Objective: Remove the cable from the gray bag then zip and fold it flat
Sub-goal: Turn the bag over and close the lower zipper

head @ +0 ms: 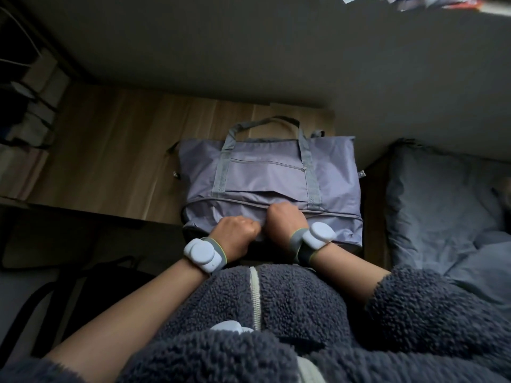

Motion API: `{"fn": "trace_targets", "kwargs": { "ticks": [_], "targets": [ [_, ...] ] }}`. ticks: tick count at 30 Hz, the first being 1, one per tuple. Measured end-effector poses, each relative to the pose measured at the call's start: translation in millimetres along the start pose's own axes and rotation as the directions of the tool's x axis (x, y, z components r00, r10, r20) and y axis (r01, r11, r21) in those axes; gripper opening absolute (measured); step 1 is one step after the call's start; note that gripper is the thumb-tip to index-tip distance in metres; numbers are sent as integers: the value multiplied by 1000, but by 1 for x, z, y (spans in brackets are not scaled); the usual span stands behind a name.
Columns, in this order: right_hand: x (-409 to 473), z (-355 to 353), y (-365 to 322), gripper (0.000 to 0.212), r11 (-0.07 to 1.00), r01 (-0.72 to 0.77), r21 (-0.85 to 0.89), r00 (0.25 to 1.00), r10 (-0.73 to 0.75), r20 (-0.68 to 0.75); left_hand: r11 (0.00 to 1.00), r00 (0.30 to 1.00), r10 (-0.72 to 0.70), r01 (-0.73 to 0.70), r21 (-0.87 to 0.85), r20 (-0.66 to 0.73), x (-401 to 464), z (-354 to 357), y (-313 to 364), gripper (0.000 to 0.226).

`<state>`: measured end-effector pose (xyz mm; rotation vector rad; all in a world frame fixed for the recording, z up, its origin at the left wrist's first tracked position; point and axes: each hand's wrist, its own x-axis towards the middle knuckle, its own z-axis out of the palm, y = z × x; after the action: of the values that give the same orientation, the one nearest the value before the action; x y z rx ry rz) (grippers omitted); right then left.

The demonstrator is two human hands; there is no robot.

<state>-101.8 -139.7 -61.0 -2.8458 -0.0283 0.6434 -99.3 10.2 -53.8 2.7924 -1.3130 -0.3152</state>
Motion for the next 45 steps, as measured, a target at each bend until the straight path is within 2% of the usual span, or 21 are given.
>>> {"fn": "trace_targets", "kwargs": {
  "ticks": [4, 8, 14, 17, 18, 20, 23, 27, 41, 45],
  "targets": [
    [-4, -1, 3, 31, 999, -34, 34, 999, 34, -5, 992, 996, -63, 70, -103, 65, -1, 5, -5, 15],
    [-7, 1, 5, 22, 998, -41, 48, 999, 41, -1, 994, 993, -55, 64, -91, 104, 2, 8, -7, 22],
    [-12, 12, 8, 22, 999, -35, 42, 999, 36, -25, 995, 978, -41, 59, -79, 204, 7, 7, -9, 18],
    [-12, 10, 9, 23, 989, -73, 129, 997, 77, -31, 977, 959, -93, 139, -162, 267, 14, 3, -10, 39],
    [-13, 8, 11, 24, 978, -112, 178, 992, 121, -42, 961, 959, -116, 174, -214, 258, 17, 0, -11, 43],
    [-13, -2, 19, 30, 948, -164, 274, 973, 201, -112, 952, 975, -97, 150, -269, 200, 29, -6, -11, 38],
    [-19, -14, 24, 25, 909, -166, 383, 942, 261, -212, 969, 991, -62, 87, -232, 116, 44, -13, -6, 25],
    [-23, -17, 20, 22, 894, -167, 417, 926, 287, -244, 987, 997, -82, 83, -134, 16, 57, -14, 1, 14],
    [-19, 9, 29, 20, 929, -219, 299, 932, 290, -218, 987, 985, -137, 144, -71, 103, 69, -15, 14, 25],
    [-25, 11, 55, 21, 884, -331, 331, 892, 407, -196, 983, 979, -173, 178, -39, 109, 66, -9, 4, 32]
  ]
}}
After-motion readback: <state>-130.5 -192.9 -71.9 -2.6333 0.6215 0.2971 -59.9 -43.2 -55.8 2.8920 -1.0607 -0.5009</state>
